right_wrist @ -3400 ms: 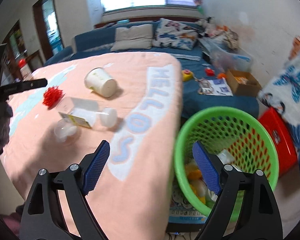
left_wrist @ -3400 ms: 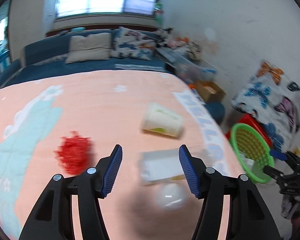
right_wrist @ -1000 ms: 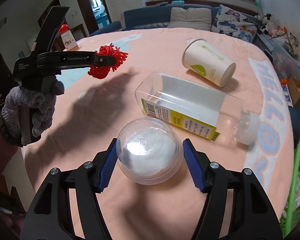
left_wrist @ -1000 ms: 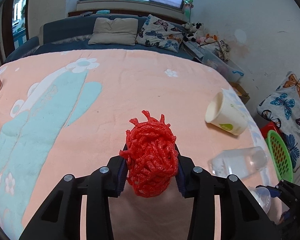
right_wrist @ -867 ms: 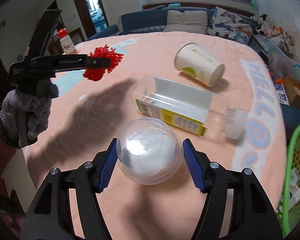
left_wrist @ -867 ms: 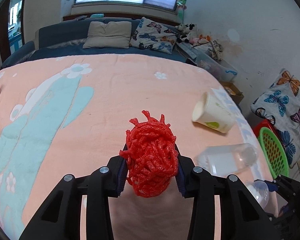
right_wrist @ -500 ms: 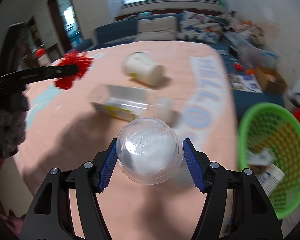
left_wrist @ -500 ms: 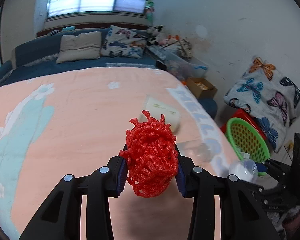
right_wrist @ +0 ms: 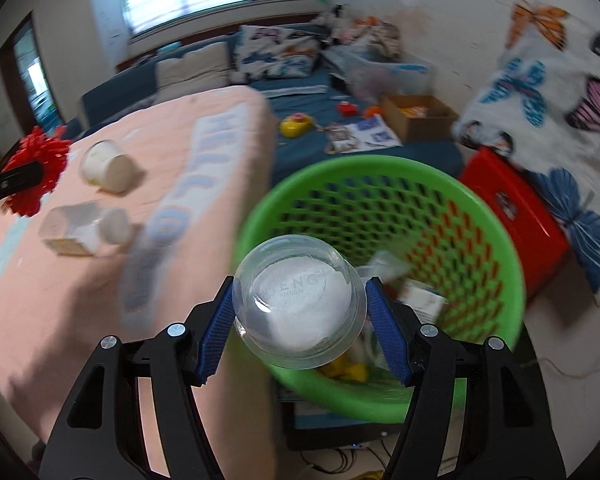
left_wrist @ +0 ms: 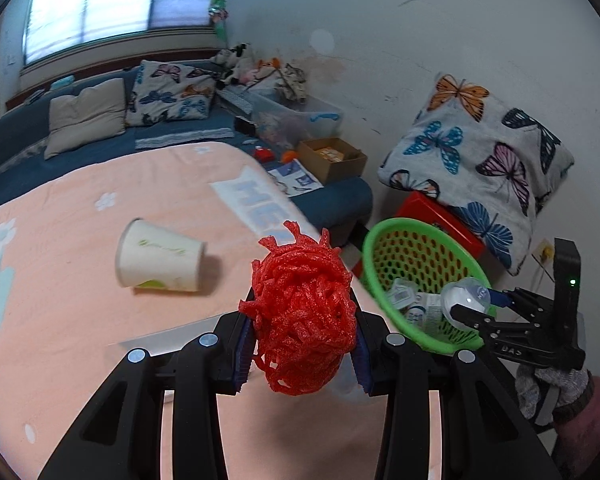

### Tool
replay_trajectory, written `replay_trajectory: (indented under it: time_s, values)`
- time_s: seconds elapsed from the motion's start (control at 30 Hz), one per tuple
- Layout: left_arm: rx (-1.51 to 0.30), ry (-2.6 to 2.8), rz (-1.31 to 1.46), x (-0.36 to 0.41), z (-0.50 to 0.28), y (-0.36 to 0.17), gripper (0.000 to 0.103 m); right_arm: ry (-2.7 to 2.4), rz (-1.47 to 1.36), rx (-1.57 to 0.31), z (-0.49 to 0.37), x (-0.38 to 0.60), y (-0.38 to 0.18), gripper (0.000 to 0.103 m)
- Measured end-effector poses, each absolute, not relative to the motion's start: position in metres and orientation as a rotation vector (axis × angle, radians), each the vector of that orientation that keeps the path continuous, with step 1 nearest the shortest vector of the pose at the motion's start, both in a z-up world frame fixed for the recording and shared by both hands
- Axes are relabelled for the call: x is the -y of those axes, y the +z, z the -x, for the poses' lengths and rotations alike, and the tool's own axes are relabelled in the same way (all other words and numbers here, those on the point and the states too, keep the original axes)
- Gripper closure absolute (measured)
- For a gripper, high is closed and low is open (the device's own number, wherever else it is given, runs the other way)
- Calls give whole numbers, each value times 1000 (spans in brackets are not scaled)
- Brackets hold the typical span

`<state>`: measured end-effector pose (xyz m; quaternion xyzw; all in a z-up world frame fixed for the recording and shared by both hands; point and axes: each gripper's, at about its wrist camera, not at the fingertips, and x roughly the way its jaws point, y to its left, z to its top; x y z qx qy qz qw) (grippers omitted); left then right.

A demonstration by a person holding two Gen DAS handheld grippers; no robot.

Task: Collect trash
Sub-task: 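Carry the clear lid and red net to the green basket and release both, then move both tools back toward the clear bottle on the bed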

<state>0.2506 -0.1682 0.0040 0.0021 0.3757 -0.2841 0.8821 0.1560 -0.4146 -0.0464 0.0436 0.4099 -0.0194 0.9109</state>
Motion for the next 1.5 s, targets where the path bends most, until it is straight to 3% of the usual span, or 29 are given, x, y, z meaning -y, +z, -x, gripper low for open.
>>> replay_trajectory:
  time_s: [0.57,1.17,1.5]
  values:
    - [-811,-753,-107,294,-253,-6,63,-156,-176,-851,-141,467,-57,32]
    - [-838,-851,-167,365,-242,-22,58,-156,-200,-811,-101,476,-43,32]
    - [-850,-860,-173,371,-240,-32,37,-151,-201,-814,-95,478,-45,32]
